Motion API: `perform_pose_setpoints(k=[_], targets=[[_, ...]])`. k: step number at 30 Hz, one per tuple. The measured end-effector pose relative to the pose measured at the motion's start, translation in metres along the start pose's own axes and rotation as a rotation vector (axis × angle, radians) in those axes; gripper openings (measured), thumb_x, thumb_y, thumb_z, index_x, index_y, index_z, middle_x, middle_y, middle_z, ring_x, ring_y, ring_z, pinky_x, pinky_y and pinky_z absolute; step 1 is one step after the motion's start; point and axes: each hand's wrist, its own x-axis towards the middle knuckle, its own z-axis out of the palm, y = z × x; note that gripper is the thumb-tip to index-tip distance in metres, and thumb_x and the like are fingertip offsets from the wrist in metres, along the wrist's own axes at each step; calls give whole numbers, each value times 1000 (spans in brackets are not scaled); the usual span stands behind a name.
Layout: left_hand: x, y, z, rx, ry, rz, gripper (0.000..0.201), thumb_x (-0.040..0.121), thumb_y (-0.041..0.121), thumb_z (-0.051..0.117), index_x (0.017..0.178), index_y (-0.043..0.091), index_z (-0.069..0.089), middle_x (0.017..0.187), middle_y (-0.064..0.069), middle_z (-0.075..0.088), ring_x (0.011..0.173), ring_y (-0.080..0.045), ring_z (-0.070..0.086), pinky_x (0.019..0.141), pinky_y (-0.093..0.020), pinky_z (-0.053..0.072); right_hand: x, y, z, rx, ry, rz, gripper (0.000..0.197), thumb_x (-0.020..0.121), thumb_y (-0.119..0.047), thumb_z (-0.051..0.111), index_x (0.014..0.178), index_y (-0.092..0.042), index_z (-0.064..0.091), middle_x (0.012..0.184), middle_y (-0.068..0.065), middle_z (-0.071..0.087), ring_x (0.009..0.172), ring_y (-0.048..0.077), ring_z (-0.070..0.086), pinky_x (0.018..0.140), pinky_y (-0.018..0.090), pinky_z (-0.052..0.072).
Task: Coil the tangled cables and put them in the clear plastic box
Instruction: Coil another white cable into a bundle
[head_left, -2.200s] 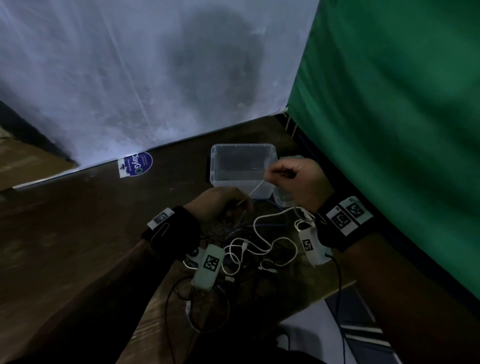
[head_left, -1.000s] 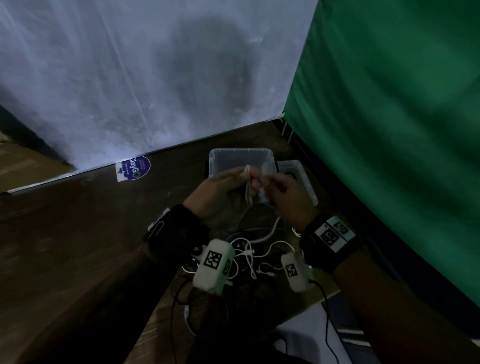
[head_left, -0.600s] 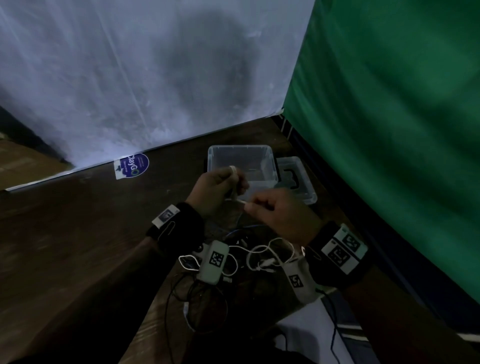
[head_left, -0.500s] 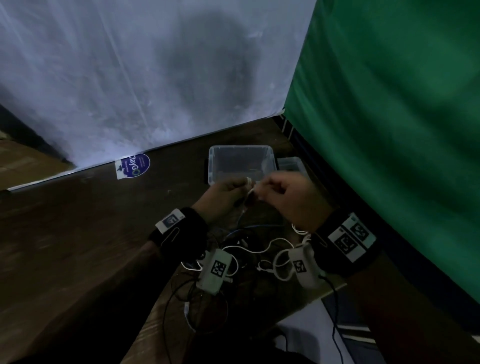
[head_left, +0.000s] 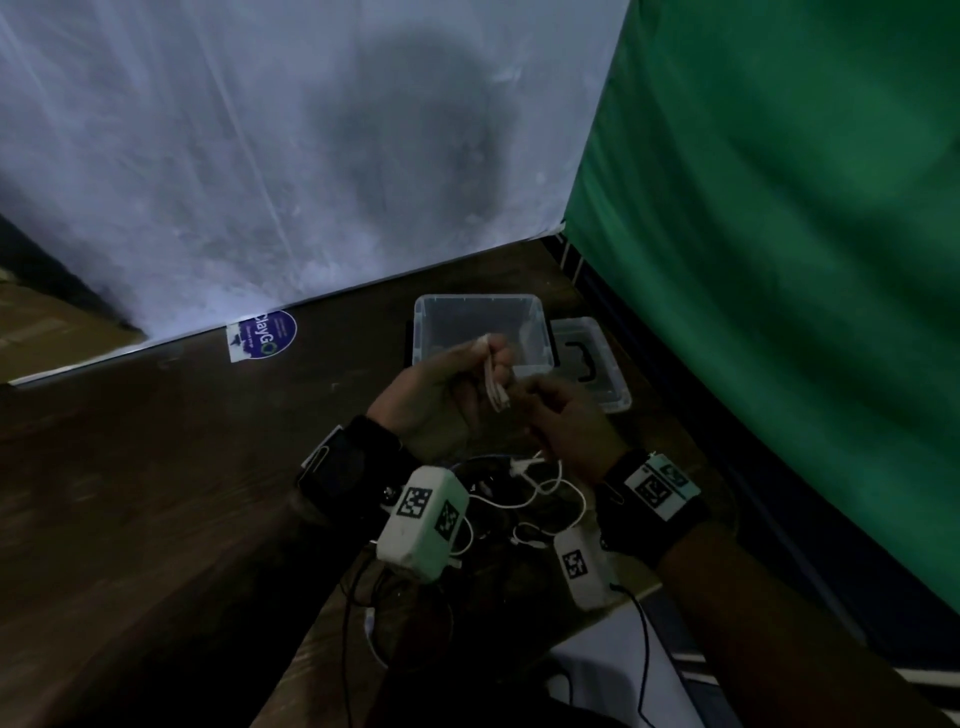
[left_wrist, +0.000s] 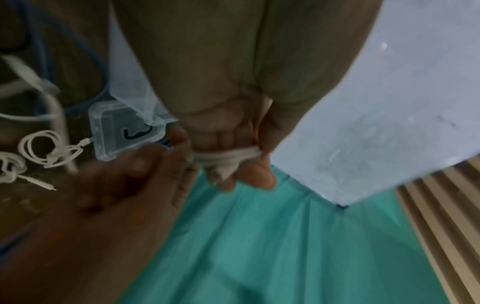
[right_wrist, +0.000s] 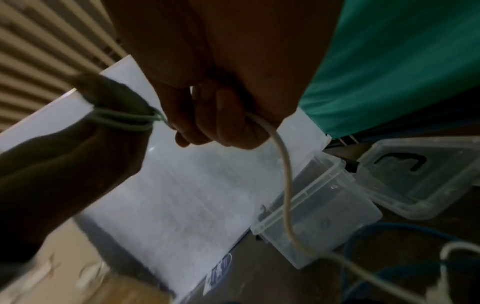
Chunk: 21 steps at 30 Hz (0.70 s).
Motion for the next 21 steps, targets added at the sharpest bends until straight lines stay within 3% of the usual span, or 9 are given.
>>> perform_pose_setpoints(k=[2,4,6,8,11,14,16,19,21], targets=[[7,-2,-10,-26,147,81,22,100,11,40,106,3,59,92,-10,67,80,-18,67,89,-34,53,-4,7,8,-125,-17,-60,18,98,-16,57,96,-28,70,85,6,71,79,17,68,76,33,55],[11,-5,-17,-9,271,150,23,101,10,39,105,1,59,89,-12,69,77,-18,69,83,-33,56,-7,7,11,-251,-39,-149,18,98,-16,57,105,-21,72,91,-6,73,86,3,67,79,22,53],[11,-9,-21,26,326,185,22,102,10,38,106,0,57,86,-12,71,75,-18,70,79,-32,58,-11,2,11,-350,-91,-190,20,97,-19,57,107,-14,74,99,1,74,93,10,68,82,28,55],[12,-9,-26,32,386,211,22,102,10,38,104,0,57,86,-12,71,74,-18,71,76,-32,59,-16,-5,10,-435,-152,-177,19,96,-21,59,101,-10,75,94,4,74,86,14,68,78,34,55],[15,-3,-35,221,484,309,21,100,8,43,97,1,62,86,-12,70,77,-21,68,77,-33,58,-25,-19,12,-462,-242,-173,19,96,-22,60,100,-10,74,88,1,73,79,10,67,74,30,54],[8,-4,-29,665,445,246,22,99,8,48,91,6,68,83,-7,69,77,-13,66,77,-26,54,-26,-33,9,-377,-264,-163,19,97,-25,58,102,-14,72,89,2,73,82,17,69,76,36,58],[2,-12,-20,856,371,186,22,99,12,48,95,5,68,83,-1,71,75,-6,66,72,-21,53,-19,-39,1,-389,-180,-217,17,96,-26,59,96,-14,71,84,2,71,79,15,68,74,33,57],[-7,-22,-6,661,259,54,30,101,7,38,88,5,64,71,1,71,65,-7,66,59,-19,53,-7,-42,-15,-447,-24,-314,10,95,-19,61,88,-15,69,76,-8,65,72,-1,61,66,10,48],[-9,-23,-2,561,186,-4,28,101,6,34,99,-1,61,88,-10,69,79,-18,66,70,-26,55,1,-36,-24,-445,9,-319,10,94,-17,64,88,-12,70,75,-8,65,69,-4,60,64,7,45]])
